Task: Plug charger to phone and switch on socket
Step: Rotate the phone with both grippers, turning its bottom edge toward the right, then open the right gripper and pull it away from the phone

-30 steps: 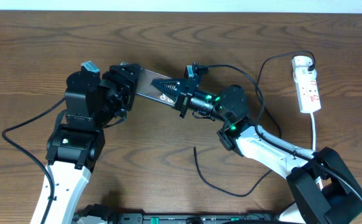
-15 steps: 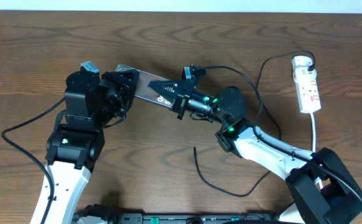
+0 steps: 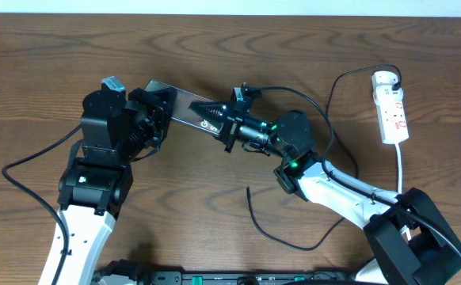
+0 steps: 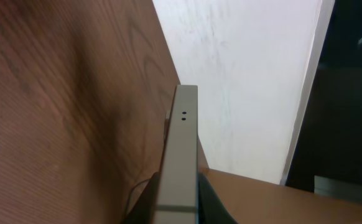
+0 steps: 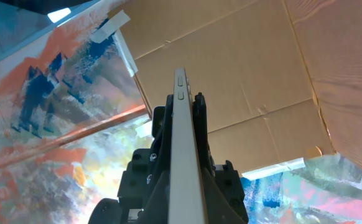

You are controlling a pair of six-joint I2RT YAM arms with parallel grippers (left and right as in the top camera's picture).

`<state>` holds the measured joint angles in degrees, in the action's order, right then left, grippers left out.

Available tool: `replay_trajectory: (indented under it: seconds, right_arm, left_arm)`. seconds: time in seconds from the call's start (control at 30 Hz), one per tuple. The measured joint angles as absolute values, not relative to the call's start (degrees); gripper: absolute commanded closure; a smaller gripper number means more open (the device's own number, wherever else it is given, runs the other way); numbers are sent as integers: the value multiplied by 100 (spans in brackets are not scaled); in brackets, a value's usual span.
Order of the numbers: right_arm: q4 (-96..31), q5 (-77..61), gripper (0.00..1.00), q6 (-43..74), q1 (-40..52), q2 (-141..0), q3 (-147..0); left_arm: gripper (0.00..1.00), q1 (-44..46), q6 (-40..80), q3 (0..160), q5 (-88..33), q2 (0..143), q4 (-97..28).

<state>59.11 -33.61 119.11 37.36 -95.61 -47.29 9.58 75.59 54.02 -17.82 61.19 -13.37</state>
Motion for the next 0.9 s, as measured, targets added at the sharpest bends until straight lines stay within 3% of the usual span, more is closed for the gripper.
replay_trajectory:
  seconds: [0.33, 0.4, 0.5, 0.57, 0.9]
  right_arm:
    - [5933, -3428, 61, 11596, 3765, -9561, -4729]
    - [5959, -3463, 46, 11544, 3765, -9561, -4729]
    - [5957, -3479, 14, 11526, 3769, -9559, -4731]
    - [5970, -3489, 1, 11500, 3769, -9555, -4733]
    - [6154, -3496, 1, 11474, 3758, -9550, -4733]
  left_arm:
    - [93, 958, 7494, 5402, -1765, 6132, -1426]
    - [92, 958, 7485, 5402, -1763, 6143, -1450]
    - [93, 958, 7472, 5402, -1763, 6160, -1472]
    - [93, 958, 7470, 5402, -1763, 6165, -1474]
    - [93, 733, 7448, 5402, -1769, 6173, -1476]
